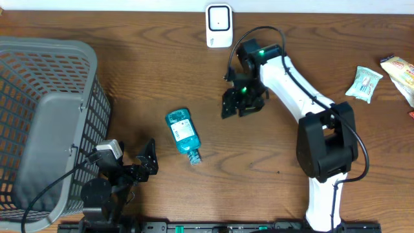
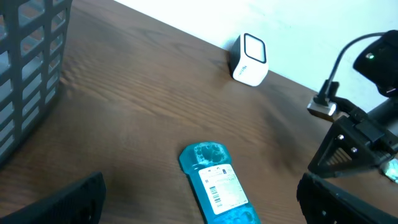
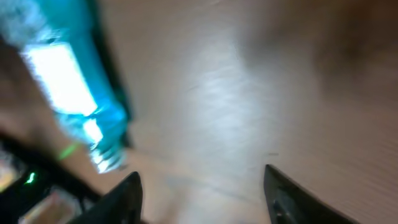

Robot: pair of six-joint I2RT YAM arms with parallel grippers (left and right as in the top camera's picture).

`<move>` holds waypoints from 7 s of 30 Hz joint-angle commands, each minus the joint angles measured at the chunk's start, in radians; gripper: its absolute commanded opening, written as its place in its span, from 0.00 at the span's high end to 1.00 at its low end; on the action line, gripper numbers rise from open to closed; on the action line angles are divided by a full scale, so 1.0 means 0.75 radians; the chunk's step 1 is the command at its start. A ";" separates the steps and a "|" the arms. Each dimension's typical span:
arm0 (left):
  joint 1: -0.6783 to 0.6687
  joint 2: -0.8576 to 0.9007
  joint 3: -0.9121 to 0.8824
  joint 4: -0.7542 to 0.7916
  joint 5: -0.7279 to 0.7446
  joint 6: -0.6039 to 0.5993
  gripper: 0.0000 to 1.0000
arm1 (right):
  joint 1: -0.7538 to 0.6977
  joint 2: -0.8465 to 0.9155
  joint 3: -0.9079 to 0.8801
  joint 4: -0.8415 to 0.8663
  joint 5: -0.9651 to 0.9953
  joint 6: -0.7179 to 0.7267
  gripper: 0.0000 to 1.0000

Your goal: Scan the item barcode

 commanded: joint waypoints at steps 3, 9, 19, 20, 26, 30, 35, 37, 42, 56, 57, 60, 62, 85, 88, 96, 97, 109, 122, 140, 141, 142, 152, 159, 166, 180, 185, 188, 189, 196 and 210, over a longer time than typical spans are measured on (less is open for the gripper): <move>-0.006 -0.004 0.002 -0.003 0.016 -0.017 0.02 | 0.163 0.001 0.015 0.019 -0.186 0.022 0.70; -0.006 -0.004 0.002 -0.003 0.016 -0.017 0.02 | 0.320 0.001 0.014 0.129 -0.180 0.096 0.96; -0.006 -0.004 0.002 -0.002 0.016 -0.017 0.02 | 0.537 0.016 -0.023 0.646 0.114 0.269 0.78; -0.006 -0.004 0.002 -0.003 0.017 -0.017 0.02 | 0.548 0.026 -0.023 0.675 0.116 0.280 0.79; -0.006 -0.004 0.002 -0.003 0.017 -0.017 0.02 | 0.606 0.132 -0.023 0.729 0.140 0.292 0.84; -0.006 -0.004 0.002 -0.002 0.016 -0.017 0.02 | 0.602 0.219 -0.023 0.729 0.204 0.292 0.84; -0.006 -0.004 0.002 -0.003 0.016 -0.017 0.02 | 0.538 0.260 -0.022 0.689 0.464 0.380 0.98; -0.006 -0.004 0.002 -0.003 0.016 -0.017 0.02 | 0.492 0.253 -0.018 0.672 0.571 0.458 0.99; -0.006 -0.004 0.002 -0.003 0.016 -0.017 0.02 | 0.350 0.245 -0.017 0.581 0.682 0.616 0.99; -0.006 -0.004 0.002 -0.003 0.016 -0.017 0.02 | 0.163 0.140 -0.011 0.366 0.476 0.385 0.90; -0.006 -0.004 0.002 -0.003 0.016 -0.017 0.02 | 0.167 0.136 -0.011 0.325 0.473 0.377 0.91; -0.006 -0.004 0.002 -0.003 0.017 -0.017 0.02 | 0.189 0.136 -0.017 0.156 0.472 0.426 0.99; -0.006 -0.004 0.002 -0.002 0.016 -0.017 0.02 | 0.216 0.136 -0.022 0.066 0.473 0.437 0.99; -0.006 -0.004 0.002 -0.003 0.016 -0.017 0.02 | 0.508 -0.168 -0.148 0.224 0.497 0.435 0.99; -0.006 -0.004 0.002 -0.003 0.016 -0.017 0.02 | 0.587 -0.161 -0.198 0.272 0.488 0.434 0.94; -0.006 -0.004 0.002 -0.002 0.016 -0.017 0.02 | 0.664 -0.156 -0.407 0.634 0.553 0.432 0.84; -0.006 -0.004 0.002 -0.003 0.016 -0.017 0.02 | 0.662 -0.152 -0.424 0.653 0.553 0.443 0.86; -0.006 -0.004 0.002 -0.003 0.016 -0.017 0.02 | 0.540 -0.082 -0.440 0.680 0.739 0.450 0.85; -0.006 -0.004 0.002 -0.003 0.016 -0.017 0.02 | 0.231 -0.150 -0.097 0.261 0.348 0.421 0.57; -0.006 -0.004 0.002 -0.003 0.017 -0.017 0.02 | 0.040 -0.218 -0.480 0.519 0.577 0.604 0.12; -0.006 -0.004 0.002 -0.003 0.016 -0.017 0.02 | 0.030 -0.218 -0.515 0.566 0.558 0.598 0.12; -0.006 -0.004 0.002 -0.002 0.016 -0.017 0.02 | 0.019 -0.218 -0.550 0.610 0.527 0.593 0.14; -0.006 -0.004 0.002 -0.003 0.016 -0.017 0.02 | -0.040 -0.184 -0.769 0.885 0.213 0.367 0.28; -0.006 -0.004 0.002 -0.003 0.016 -0.017 0.02 | -0.040 -0.184 -0.777 0.863 0.213 0.319 0.50; -0.006 -0.004 0.002 -0.003 0.016 -0.017 0.02 | -0.039 -0.184 -0.777 0.843 0.214 0.283 0.69; -0.006 -0.004 0.002 -0.003 0.016 -0.017 0.02 | -0.165 -0.418 -0.649 0.444 0.137 0.296 0.01; -0.006 -0.004 0.002 -0.003 0.016 -0.017 0.02 | -0.198 -0.634 -0.806 0.451 0.128 0.268 0.01; -0.006 -0.004 0.002 -0.002 0.016 -0.017 0.02 | -0.184 -0.670 -0.938 0.517 0.079 0.289 0.01; -0.006 -0.004 0.002 -0.002 0.016 -0.017 0.02 | -0.174 -0.665 -0.987 0.561 0.051 0.313 0.01; -0.006 -0.004 0.002 -0.002 0.017 -0.017 0.02 | -0.109 -0.639 -1.115 0.776 0.169 0.440 0.01; -0.006 -0.004 0.002 -0.003 0.017 -0.017 0.02 | 0.026 -0.536 -1.114 0.841 0.109 0.453 0.01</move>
